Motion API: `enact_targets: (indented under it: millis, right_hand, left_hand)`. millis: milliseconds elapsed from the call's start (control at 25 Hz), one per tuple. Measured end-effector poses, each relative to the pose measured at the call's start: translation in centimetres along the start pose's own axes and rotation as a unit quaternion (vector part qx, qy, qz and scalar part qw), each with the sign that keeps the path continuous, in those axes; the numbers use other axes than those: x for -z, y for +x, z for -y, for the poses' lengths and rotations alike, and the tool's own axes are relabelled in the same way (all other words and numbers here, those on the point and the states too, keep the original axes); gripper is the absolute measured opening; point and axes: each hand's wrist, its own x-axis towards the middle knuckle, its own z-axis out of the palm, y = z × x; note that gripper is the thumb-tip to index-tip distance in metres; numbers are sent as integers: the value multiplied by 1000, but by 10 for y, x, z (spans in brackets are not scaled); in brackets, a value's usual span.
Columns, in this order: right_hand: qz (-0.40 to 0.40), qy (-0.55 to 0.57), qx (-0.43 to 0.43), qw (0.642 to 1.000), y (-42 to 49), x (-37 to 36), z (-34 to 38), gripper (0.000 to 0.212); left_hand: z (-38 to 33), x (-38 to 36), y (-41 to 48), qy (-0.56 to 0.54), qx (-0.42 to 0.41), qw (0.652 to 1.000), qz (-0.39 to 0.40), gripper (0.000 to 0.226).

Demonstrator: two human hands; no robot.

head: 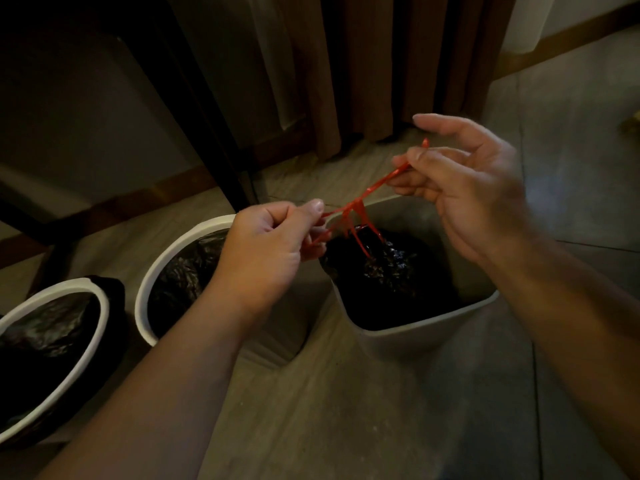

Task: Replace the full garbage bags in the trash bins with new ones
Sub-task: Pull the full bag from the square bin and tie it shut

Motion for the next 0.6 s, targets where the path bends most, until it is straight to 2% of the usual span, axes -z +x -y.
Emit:
enact_targets:
  millis: [80, 160, 240, 320, 440, 600]
  right_hand:
    - [-36, 2, -25, 999, 4, 11, -3, 30]
    - [-71, 8, -59, 996, 6, 22, -7, 16]
    - [-103, 20, -87, 991, 10, 34, -11, 5]
    - [-153, 12, -112, 982, 13, 47, -16, 5]
    - [-203, -10, -149, 968, 14, 64, -32, 9]
    - [-222, -30, -176, 959, 18, 80, -51, 10]
  left_hand:
    - [8, 3, -3, -16, 47, 999, -15, 31]
    - [21, 7, -9, -3, 101, 995, -18, 36]
    - [34, 12, -14, 32, 149, 988, -38, 36]
    - [45, 17, -17, 89, 176, 978, -71, 36]
    - [52, 22, -22, 210, 176, 957, -89, 41]
    - [53, 27, -29, 340, 140, 927, -77, 42]
